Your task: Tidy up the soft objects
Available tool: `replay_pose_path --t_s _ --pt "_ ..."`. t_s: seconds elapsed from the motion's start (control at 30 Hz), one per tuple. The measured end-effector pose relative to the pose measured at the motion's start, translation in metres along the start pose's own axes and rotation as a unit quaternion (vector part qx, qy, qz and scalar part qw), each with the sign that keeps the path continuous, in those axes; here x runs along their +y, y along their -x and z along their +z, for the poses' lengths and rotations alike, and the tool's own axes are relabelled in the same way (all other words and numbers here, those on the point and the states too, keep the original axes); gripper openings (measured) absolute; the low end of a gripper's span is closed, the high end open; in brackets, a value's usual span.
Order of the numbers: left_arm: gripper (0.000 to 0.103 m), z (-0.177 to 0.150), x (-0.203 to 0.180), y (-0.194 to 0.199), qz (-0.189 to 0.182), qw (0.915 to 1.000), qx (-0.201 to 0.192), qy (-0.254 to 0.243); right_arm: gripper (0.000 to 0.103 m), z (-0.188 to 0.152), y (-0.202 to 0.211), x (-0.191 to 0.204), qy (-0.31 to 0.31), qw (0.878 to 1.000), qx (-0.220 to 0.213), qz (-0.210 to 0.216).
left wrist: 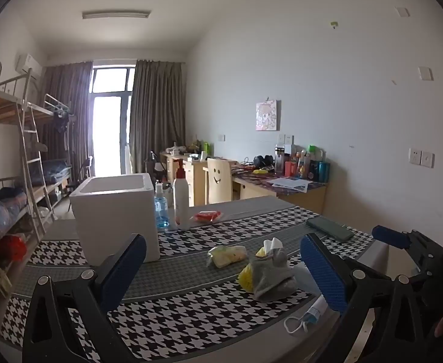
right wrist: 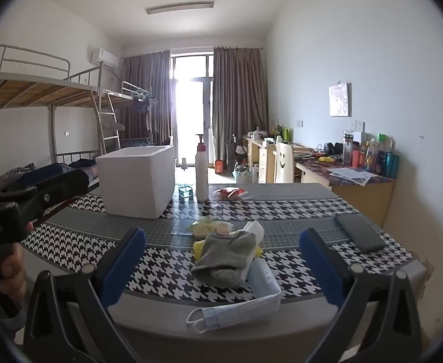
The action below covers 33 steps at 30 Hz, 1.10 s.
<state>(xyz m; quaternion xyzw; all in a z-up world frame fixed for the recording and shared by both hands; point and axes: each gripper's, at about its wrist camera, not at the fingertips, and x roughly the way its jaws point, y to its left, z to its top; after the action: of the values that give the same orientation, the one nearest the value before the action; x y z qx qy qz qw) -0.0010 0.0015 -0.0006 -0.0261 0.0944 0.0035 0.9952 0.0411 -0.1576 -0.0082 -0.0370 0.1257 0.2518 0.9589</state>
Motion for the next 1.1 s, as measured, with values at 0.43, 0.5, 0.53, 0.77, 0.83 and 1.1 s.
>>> replay_pose_path --t_s 0.43,0.5,0.53,0.77,0.83,1.1 --pt "0.102 -0.002 0.002 -0.007 -0.005 0.9996 0.027 -0.001 0.103 0.003 -0.003 -0.001 -0.001 1.0 0.0 -0.003" --pt "0.102 -0.003 0.002 -0.007 -0.002 0.9997 0.026 0.001 0.103 0.002 -0.002 -0.001 0.0 1.0 -0.001 -0.002" --pt "0.102 -0.003 0.001 -0.008 -0.004 0.9996 0.027 0.001 0.103 0.001 -0.001 -0.001 0.001 1.0 -0.001 -0.002" --pt "0.102 -0.003 0.001 -0.004 -0.007 0.9997 0.024 0.0 0.103 0.002 0.001 0.001 0.002 1.0 -0.001 -0.003" --pt "0.102 -0.002 0.001 -0.003 -0.006 0.9997 0.024 0.0 0.103 0.002 0.001 -0.001 0.0 1.0 0.0 -0.004" --pt "0.102 -0.002 0.0 -0.003 -0.013 0.9997 0.023 0.0 0.103 0.001 0.0 -0.001 0.0 1.0 -0.001 -0.003"
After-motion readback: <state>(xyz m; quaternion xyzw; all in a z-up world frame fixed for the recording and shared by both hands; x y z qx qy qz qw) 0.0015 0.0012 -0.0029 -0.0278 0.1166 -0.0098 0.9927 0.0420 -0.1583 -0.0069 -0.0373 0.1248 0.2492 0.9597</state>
